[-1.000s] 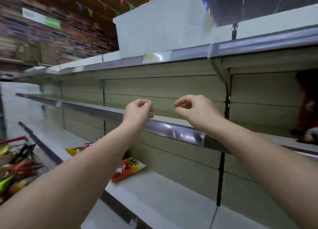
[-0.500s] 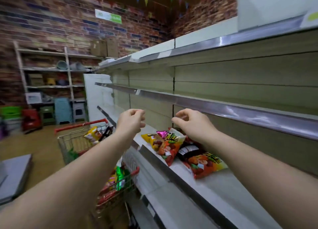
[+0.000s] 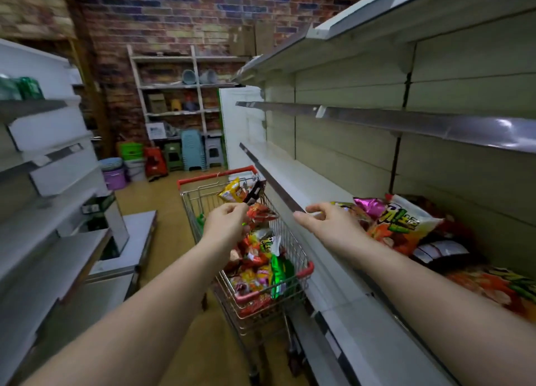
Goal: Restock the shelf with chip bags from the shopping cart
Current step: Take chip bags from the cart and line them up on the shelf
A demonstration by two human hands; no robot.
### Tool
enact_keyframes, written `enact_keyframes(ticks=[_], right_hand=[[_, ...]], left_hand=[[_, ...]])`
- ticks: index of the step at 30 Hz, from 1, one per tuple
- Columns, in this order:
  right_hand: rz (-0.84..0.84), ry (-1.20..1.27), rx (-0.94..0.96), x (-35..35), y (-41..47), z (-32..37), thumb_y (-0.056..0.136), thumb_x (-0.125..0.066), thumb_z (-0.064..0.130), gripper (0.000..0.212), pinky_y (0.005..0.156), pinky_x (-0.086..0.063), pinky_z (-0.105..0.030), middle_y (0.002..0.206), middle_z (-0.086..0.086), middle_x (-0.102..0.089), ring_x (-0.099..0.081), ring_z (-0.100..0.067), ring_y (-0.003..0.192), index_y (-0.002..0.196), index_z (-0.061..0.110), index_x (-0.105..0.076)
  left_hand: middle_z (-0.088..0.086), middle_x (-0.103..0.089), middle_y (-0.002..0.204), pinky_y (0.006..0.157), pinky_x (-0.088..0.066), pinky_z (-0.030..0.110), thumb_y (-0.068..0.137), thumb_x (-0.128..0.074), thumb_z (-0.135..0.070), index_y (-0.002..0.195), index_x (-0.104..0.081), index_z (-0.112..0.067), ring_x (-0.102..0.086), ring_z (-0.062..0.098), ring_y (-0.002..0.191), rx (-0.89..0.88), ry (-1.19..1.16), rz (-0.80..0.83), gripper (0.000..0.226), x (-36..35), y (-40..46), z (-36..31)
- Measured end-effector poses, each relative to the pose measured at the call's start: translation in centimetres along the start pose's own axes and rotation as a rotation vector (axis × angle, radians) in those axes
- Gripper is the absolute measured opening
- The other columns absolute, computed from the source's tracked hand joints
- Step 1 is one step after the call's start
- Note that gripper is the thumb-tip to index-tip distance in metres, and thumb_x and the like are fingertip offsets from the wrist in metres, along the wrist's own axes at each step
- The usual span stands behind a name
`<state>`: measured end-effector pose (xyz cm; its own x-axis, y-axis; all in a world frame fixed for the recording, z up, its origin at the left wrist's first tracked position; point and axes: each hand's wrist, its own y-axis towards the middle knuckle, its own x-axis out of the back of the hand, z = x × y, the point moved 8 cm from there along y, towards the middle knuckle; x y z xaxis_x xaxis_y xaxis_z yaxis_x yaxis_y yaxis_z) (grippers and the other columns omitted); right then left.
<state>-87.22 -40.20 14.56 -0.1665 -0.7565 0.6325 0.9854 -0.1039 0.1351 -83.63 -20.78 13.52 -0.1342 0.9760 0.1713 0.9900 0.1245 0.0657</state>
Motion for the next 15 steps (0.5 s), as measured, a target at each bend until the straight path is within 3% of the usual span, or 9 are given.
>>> enact_keyframes(ticks=[3, 5, 10, 13, 15], right_hand=[[0.055, 0.049, -0.019, -2.6, 4.6, -2.6, 0.088, -0.054, 0.05, 0.052, 0.093, -0.042, -0.03, 0.13, -0.004, -0.054, -0.051, -0.019, 0.117, 0.129, 0.017, -0.051], [0.101, 0.073, -0.043, -4.2, 7.6, -4.1, 0.088, -0.053, 0.051, 0.053, 0.099, -0.042, -0.036, 0.131, -0.003, -0.054, -0.05, -0.02, 0.119, 0.13, 0.017, -0.05], [0.206, 0.082, -0.077, -8.7, 14.5, -6.4, 0.09, -0.051, 0.05, 0.052, 0.087, -0.038, -0.027, 0.132, -0.003, -0.053, -0.049, -0.019, 0.118, 0.129, 0.016, -0.051], [0.269, 0.093, -0.101, -12.4, 18.0, -7.1, 0.089, -0.052, 0.051, 0.053, 0.092, -0.039, -0.031, 0.133, -0.005, -0.052, -0.049, -0.022, 0.12, 0.129, 0.015, -0.051], [0.309, 0.104, -0.119, -15.2, 20.1, -7.5, 0.089, -0.053, 0.051, 0.053, 0.091, -0.039, -0.031, 0.132, -0.006, -0.053, -0.049, -0.022, 0.119, 0.128, 0.016, -0.052]], left_hand=[[0.006, -0.06, 0.102, 0.064, -0.045, 0.025, 0.098, -0.047, -0.025, 0.111, -0.058, -0.012, -0.056, 0.014, 0.076, 0.045, 0.031, -0.038, 0.021, -0.7, 3.8, 2.9], [0.004, -0.06, 0.094, 0.068, -0.046, 0.027, 0.098, -0.048, -0.024, 0.109, -0.058, -0.012, -0.058, 0.017, 0.082, 0.102, 0.027, -0.049, 0.019, -1.5, 6.3, 5.0], [0.006, -0.059, 0.088, 0.063, -0.047, 0.026, 0.098, -0.047, -0.021, 0.085, -0.056, -0.015, -0.057, 0.017, 0.075, 0.252, -0.042, -0.061, 0.017, -2.8, 10.9, 9.5], [0.007, -0.06, 0.088, 0.073, -0.048, 0.032, 0.097, -0.048, -0.023, 0.09, -0.058, -0.014, -0.058, 0.019, 0.075, 0.306, -0.041, -0.105, 0.015, -2.0, 13.8, 12.0], [0.006, -0.061, 0.09, 0.07, -0.047, 0.03, 0.097, -0.049, -0.025, 0.098, -0.059, -0.011, -0.059, 0.018, 0.075, 0.343, -0.049, -0.125, 0.017, -1.4, 15.9, 13.8]])
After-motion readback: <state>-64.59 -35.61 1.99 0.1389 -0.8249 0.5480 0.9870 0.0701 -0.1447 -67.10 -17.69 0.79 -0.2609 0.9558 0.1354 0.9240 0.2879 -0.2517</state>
